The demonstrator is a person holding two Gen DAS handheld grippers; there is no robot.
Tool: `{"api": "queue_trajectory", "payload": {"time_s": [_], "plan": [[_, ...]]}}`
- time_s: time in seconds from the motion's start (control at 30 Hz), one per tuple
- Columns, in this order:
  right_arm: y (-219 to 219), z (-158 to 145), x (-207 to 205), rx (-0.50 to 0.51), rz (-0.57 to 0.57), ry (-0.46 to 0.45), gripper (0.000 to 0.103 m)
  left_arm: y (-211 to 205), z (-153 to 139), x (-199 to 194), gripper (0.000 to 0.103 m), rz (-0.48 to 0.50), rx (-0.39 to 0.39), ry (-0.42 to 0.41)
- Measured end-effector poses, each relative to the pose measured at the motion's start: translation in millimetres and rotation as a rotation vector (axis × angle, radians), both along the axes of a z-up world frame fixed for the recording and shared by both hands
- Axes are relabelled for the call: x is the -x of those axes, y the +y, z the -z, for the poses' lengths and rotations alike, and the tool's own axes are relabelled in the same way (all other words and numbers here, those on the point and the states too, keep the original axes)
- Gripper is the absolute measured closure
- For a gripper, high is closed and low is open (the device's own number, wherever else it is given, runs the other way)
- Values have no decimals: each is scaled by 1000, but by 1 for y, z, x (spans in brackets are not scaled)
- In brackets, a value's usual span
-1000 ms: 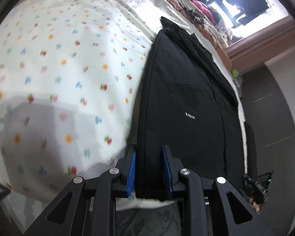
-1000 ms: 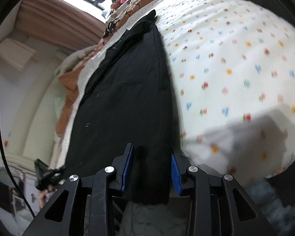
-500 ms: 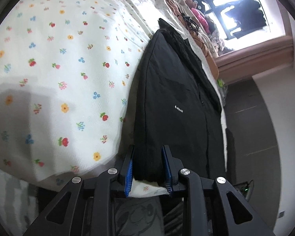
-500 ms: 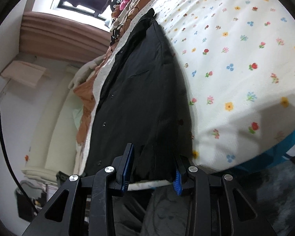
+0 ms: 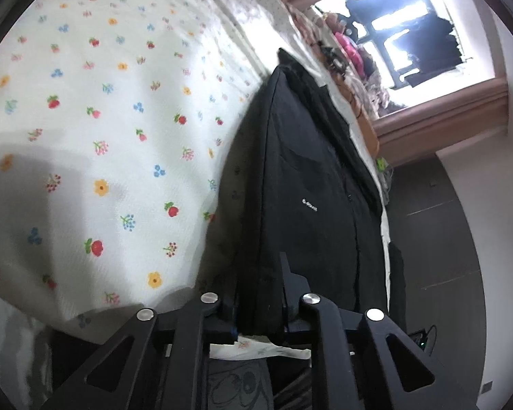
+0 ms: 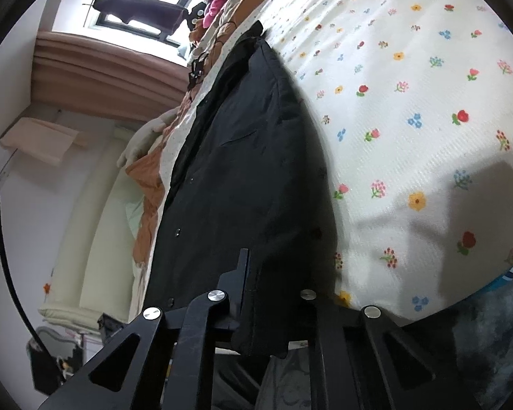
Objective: Fold large clothes
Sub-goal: 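Lift the held hem with both grippers and carry it toward the collar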
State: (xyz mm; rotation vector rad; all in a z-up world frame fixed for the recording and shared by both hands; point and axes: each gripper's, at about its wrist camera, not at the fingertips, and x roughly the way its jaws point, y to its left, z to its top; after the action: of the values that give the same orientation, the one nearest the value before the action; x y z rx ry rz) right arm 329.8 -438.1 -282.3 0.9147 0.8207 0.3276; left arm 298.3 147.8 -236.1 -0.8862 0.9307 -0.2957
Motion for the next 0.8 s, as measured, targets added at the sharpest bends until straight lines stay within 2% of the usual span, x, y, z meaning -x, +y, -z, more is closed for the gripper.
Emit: {"api": "queue_trajectory", "payload": {"time_s": [0.13,0.5,0.8], "plan": [[0,-24,5,15,-3,-58,94,6,-14,9,91,-35,39,-53],[19,-108,28,89,-25,-203,94,12,-75,34,93,-26,114,-179],[26,-155,61,101,-39,-316,94,14,-124,69,93,-16,114,-272]]}}
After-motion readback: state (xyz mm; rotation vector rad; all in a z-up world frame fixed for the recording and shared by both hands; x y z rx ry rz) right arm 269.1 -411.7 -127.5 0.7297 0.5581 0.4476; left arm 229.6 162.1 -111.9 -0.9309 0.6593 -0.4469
